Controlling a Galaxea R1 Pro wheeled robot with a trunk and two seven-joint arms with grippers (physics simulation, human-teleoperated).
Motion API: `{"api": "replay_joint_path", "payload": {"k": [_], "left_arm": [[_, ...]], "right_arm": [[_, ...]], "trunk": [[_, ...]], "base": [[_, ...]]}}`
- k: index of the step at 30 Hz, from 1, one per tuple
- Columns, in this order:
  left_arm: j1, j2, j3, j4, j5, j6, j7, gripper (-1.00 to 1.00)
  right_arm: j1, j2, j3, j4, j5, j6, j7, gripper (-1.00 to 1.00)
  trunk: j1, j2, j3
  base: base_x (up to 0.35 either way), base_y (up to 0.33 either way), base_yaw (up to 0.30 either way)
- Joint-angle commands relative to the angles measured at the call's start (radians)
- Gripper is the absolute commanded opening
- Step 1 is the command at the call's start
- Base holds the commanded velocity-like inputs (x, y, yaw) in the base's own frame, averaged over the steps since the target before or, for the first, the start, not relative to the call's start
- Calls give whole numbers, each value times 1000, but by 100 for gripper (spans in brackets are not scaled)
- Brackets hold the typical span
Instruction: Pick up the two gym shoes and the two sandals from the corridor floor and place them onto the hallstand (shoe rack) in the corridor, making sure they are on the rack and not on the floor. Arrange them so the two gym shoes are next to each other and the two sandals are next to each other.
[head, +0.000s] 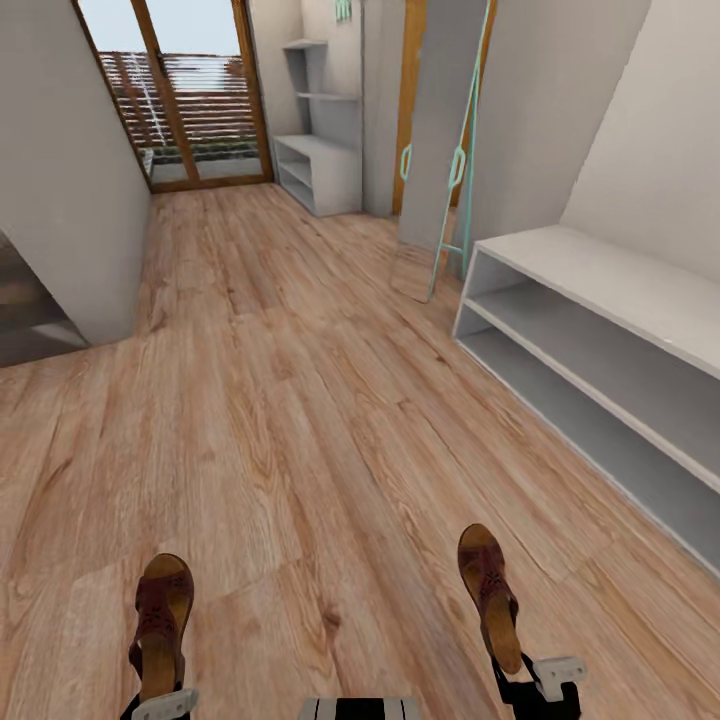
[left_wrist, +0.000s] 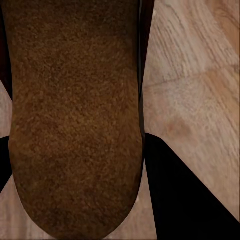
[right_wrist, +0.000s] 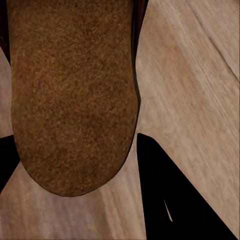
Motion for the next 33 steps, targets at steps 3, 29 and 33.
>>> {"api": "replay_joint_path", "payload": {"k": [3,29,33], "left_arm": [[-1,0,3,1,-8,-3,0,-100],[-1,1,2,2,-8,-4,-1,-100],[-1,1,2,2,-8,-4,-1,-100]], "right_arm": [[-1,1,-8,0,1,-2,10,-100],[-1,1,-8,0,1,-2,10,-100],[-1,1,-8,0,1,-3,11,-100]], "trunk": [[0,0,3],[0,0,32],[0,0,38]], "base": [[337,96,218],[336,18,196],[148,0,104]]}}
